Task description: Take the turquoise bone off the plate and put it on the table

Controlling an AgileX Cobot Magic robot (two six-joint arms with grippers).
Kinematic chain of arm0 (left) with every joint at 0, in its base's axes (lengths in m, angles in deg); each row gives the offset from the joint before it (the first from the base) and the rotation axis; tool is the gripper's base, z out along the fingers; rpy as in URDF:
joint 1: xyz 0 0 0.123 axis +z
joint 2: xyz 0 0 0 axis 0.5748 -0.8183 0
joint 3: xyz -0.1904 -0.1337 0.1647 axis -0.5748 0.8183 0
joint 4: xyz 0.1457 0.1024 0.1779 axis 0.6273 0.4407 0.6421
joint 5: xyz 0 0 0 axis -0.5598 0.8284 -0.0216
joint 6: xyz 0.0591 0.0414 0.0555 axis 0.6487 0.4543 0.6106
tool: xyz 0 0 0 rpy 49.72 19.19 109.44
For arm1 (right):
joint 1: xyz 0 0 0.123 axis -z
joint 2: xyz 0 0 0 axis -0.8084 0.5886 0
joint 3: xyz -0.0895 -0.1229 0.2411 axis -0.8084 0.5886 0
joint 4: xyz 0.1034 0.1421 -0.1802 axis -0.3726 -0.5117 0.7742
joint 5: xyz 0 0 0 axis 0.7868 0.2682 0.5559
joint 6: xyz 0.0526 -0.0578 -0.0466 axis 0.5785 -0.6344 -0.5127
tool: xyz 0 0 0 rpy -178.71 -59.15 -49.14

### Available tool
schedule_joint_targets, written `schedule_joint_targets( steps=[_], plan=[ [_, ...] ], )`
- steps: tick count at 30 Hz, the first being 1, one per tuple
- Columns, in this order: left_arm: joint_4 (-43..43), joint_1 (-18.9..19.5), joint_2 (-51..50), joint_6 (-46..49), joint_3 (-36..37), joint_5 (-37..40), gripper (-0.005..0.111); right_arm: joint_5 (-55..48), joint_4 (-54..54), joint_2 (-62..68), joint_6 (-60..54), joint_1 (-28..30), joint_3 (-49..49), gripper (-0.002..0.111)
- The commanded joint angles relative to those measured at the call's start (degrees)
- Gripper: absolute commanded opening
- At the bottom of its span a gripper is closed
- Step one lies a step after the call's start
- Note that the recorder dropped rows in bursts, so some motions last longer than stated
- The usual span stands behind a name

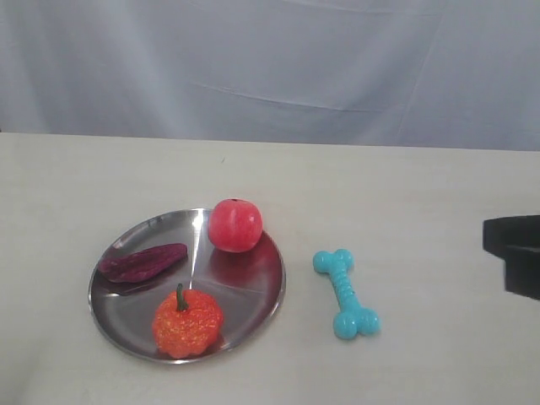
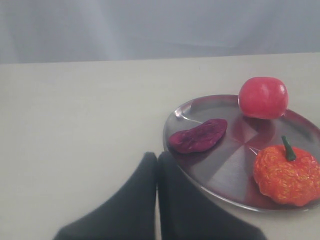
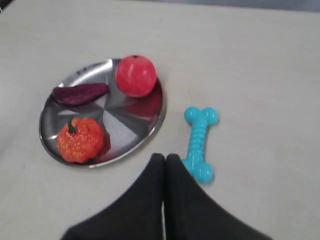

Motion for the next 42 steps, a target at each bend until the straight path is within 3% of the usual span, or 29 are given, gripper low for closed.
schedule_joint_targets(
  steps=[1, 8, 15, 21, 35, 39, 42],
  plan=[
    [0.02, -0.13, 0.07, -0.12, 0.19, -0.04, 0.000, 7.02, 7.64, -8.11, 0.16, 0.18, 5.80, 0.000],
    [0.02, -0.13, 0.07, -0.12, 0.19, -0.04, 0.000, 8.84, 7.92, -10.67, 2.94, 0.99, 10.57, 0.000],
    [0.02, -0.13, 0.07, -0.12, 0.19, -0.04, 0.000, 28.16, -1.02, -15.57, 3.08, 19.79, 18.40, 0.000],
    [0.02, -0.13, 0.07, -0.12, 0.19, -0.04, 0.000, 42.55, -1.02, -23.13, 2.89, 30.57, 27.46, 0.000],
    [0.02, -0.13, 0.07, -0.12, 0.19, -0.04, 0.000, 42.52, -1.02, -26.95, 1.46, 31.50, 32.64, 0.000],
    [0.02, -0.13, 0.07, -0.12, 0.19, -0.04, 0.000, 42.52, -2.03, -26.95, -9.10, 31.50, 32.64, 0.000],
    [0.02, -0.13, 0.07, -0.12, 0.19, -0.04, 0.000, 38.57, -9.79, -26.95, -20.82, 31.50, 32.64, 0.000]
  ],
)
